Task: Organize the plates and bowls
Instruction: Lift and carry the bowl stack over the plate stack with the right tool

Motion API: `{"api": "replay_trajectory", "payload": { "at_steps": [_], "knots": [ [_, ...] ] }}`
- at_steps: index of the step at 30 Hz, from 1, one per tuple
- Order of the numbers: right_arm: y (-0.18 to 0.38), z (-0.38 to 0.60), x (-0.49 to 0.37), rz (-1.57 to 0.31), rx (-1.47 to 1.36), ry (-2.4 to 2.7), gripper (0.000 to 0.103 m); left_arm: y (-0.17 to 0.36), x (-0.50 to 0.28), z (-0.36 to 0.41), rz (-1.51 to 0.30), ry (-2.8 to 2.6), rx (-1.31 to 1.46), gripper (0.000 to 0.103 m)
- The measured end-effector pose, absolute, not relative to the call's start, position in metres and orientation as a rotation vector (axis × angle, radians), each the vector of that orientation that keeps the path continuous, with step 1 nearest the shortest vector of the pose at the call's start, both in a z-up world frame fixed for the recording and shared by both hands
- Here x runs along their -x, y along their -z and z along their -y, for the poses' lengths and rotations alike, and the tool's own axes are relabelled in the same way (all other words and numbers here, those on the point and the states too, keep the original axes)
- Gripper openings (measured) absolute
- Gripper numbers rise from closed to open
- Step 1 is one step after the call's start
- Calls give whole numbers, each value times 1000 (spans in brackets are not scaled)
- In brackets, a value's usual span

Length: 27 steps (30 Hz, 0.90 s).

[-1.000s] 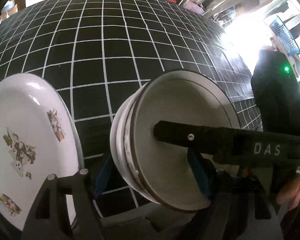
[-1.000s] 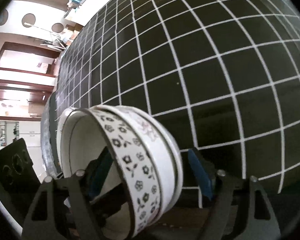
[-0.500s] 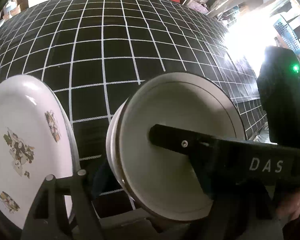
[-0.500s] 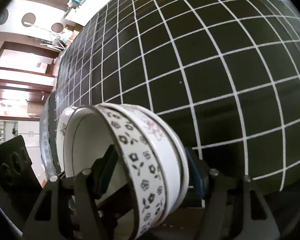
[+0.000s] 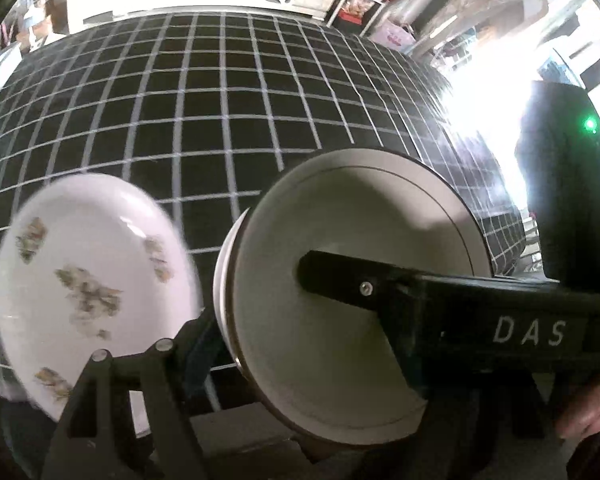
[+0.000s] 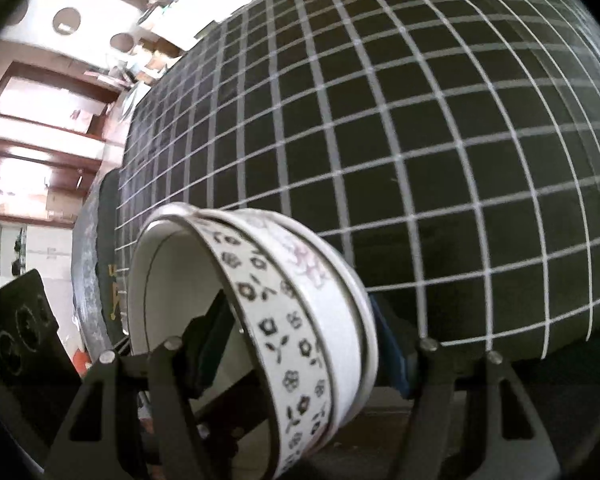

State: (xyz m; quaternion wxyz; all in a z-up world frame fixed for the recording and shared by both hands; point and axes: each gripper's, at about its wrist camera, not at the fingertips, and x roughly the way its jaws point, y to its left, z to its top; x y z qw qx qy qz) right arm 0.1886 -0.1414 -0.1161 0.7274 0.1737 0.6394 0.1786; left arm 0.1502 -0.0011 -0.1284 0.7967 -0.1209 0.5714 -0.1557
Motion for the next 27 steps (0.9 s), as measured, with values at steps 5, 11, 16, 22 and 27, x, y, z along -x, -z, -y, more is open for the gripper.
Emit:
{"api": "replay_trajectory", "payload": {
  "at_steps": [5,11,16,22,27],
  "knots": [
    [101,95,-199,-1405,-332,-466,71,107,-158,-43,-1188,259,281,75],
    [106,35,-211,-1423,-261,-533,71,106,-156,-105,-1172,173,332,75],
    [129,-2,-216,-1477,-209,-554,71,121,-151,-137,-1195,123,371,74],
    [149,-22,-219,-1531,-196,-543,71,141,-148,-158,-1221,113,402,74],
    [146,-20,-223,-1530,-208,-539,71,139,-146,-155,-1202,120,404,74]
  ]
}}
